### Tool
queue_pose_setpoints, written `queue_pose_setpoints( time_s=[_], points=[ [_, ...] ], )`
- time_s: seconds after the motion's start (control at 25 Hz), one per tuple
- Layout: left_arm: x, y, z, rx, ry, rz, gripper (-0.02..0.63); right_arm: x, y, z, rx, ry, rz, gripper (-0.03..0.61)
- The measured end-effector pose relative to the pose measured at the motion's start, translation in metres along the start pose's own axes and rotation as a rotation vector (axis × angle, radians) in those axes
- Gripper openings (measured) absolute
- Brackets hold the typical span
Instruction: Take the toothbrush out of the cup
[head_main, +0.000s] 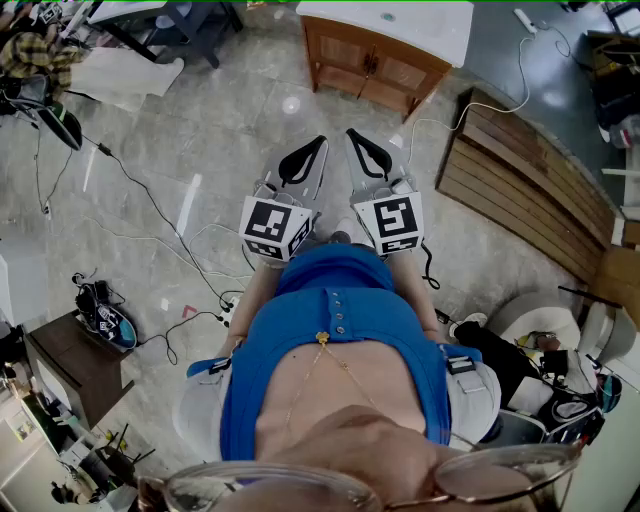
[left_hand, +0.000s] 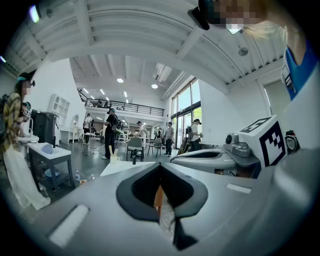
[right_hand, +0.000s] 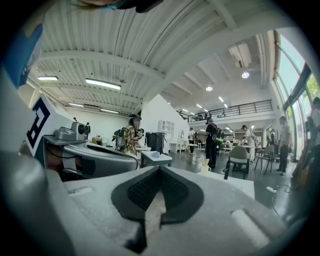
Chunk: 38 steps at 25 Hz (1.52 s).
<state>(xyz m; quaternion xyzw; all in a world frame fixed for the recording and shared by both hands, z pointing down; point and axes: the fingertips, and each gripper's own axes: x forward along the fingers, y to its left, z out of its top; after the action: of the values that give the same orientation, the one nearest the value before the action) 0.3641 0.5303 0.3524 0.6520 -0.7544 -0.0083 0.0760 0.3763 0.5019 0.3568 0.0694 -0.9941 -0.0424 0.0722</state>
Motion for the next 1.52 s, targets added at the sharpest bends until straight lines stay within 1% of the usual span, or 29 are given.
queue_pose_setpoints(
  time_s=[0.36, 0.52, 0.64, 0.88, 1.04, 1.32, 1.52],
  points=[
    [-0.008, -0.018, 0.000, -0.009, -0.024, 0.004, 0.002, -0.017, 0.005, -0.007, 0.047, -0.022, 0.048, 0.002],
    [0.002, -0.010, 0.002, -0.014, -0.025, 0.007, 0.002, -0.010, -0.003, -0.011, 0.056, -0.021, 0.053, 0.002],
    [0.019, -0.002, 0.002, -0.018, -0.022, -0.010, 0.002, 0.001, -0.015, -0.013, 0.055, -0.016, 0.041, 0.002],
    [0.054, 0.026, 0.005, -0.028, -0.028, -0.068, 0.002, 0.038, -0.036, -0.009, 0.054, -0.021, 0.004, 0.002],
    [0.093, 0.046, 0.009, -0.027, -0.021, -0.120, 0.002, 0.072, -0.065, -0.005, 0.039, -0.021, -0.024, 0.002],
    [0.143, 0.096, 0.025, -0.021, -0.015, -0.188, 0.002, 0.137, -0.100, 0.007, 0.034, -0.023, -0.069, 0.002],
    [0.167, 0.129, 0.029, -0.019, -0.015, -0.218, 0.000, 0.176, -0.111, 0.011, 0.018, -0.024, -0.094, 0.002]
  ],
)
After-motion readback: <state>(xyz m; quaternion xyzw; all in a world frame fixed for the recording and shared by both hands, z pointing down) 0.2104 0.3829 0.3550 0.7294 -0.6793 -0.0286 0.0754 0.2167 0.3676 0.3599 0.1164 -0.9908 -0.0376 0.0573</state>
